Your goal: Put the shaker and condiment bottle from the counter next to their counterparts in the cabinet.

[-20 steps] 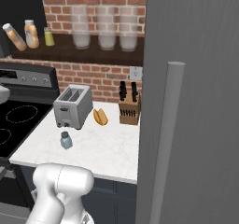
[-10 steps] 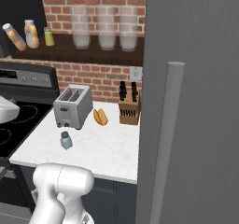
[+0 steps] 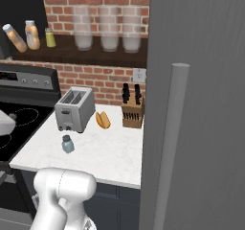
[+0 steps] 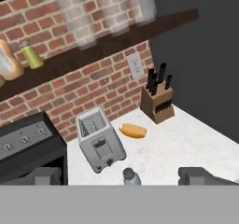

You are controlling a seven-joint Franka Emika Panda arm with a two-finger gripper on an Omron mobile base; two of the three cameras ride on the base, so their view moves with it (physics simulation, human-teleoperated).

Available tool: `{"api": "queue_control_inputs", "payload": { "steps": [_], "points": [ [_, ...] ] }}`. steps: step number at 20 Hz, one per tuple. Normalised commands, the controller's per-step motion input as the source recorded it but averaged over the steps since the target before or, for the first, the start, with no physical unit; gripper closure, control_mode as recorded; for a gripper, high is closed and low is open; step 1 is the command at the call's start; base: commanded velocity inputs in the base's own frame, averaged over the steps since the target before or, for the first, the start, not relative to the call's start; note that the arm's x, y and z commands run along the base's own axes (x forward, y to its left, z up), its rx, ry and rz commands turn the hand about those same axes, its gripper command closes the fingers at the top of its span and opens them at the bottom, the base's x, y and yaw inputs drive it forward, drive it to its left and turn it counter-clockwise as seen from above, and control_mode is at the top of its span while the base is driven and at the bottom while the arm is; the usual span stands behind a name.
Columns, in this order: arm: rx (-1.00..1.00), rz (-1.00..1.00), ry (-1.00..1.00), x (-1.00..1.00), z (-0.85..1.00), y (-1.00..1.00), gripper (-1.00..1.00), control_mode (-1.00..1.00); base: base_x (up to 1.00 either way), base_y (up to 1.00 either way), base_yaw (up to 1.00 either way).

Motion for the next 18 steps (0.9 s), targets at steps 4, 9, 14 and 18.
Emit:
{"api": "queue_control_inputs", "payload": {
  "steps": [4,9,14,18],
  "points": [
    [0.0,-0.13,-0.07,0.0,-0.53,0.0,-1.0,-1.0,0.0,0.0,0.0],
    [0.0,-0.04,-0.08,0.13,-0.74,-0.09,-1.0,-1.0,0.0,0.0,0.0],
    [0.0,0.0,-0.04,0.45,-0.6,-0.1,-1.0,-1.0,0.0,0.0,0.0],
    [0.0,0.0,-0.03,0.56,-0.54,-0.12,-1.0,-1.0,0.0,0.0,0.0]
  ]
}}
